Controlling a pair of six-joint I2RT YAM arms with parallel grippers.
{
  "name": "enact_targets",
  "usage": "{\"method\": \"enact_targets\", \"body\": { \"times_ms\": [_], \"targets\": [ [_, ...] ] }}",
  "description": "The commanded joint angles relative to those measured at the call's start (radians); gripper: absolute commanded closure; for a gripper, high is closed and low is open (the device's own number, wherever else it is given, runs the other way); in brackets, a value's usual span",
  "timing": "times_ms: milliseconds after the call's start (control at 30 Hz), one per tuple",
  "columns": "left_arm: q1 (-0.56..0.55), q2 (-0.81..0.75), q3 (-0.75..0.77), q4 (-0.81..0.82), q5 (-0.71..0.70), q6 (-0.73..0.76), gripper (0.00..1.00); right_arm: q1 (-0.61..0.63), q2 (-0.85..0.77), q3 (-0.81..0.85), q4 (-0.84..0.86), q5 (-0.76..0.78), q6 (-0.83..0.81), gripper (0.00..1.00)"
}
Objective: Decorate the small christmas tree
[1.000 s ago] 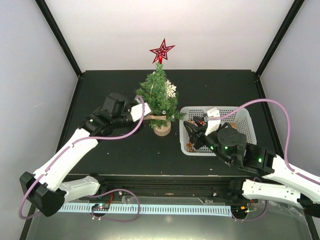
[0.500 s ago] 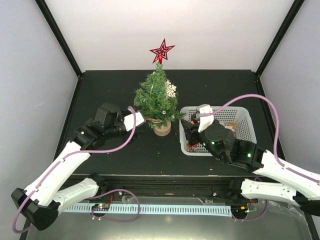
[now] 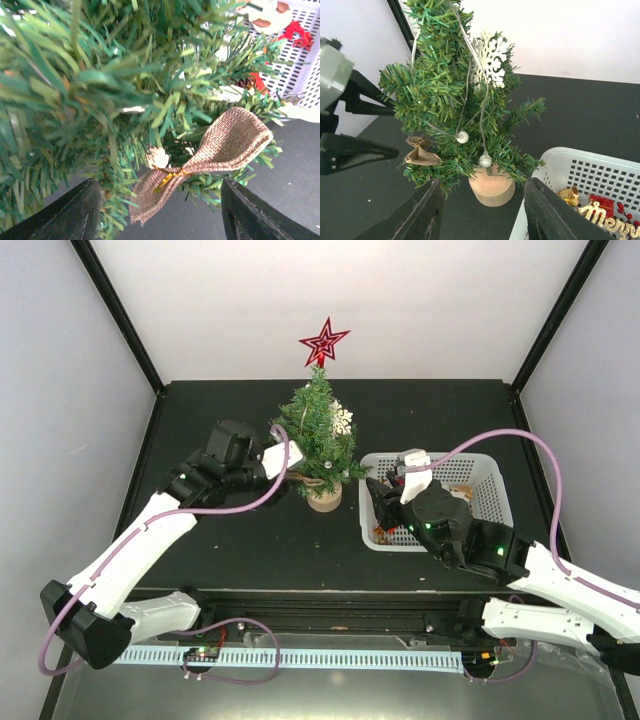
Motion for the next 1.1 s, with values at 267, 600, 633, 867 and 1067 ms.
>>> {"method": "enact_targets", "body": {
  "times_ms": [267, 600, 633, 867, 1067],
  "targets": [
    [-0.017, 0.085, 0.062, 0.026, 0.070, -0.018, 0.43, -0.033, -0.020, -0.042, 0.022, 0.004, 0.013, 0.54],
    [-0.042, 0.107, 0.029, 0.094, 0.038, 0.003, 0.74, -0.044, -0.037, -0.063, 0.028, -0.011, 0.022, 0.54],
    [-0.049, 0.103, 0.023, 0.108, 0.031, 0.006, 0.74, -0.045, -0.039, -0.064, 0.028, -0.011, 0.023, 0.54],
    [-0.065, 0.120, 0.028, 0.138, -0.029, 0.004, 0.82, -0.045, -0.050, -0.060, 0.021, -0.014, 0.029, 0.54],
    [-0.066, 0.079, 0.037, 0.159, -0.079, -0.007, 0.85, -0.046, -0.057, -0.058, 0.013, -0.020, 0.032, 0.54]
  ]
}}
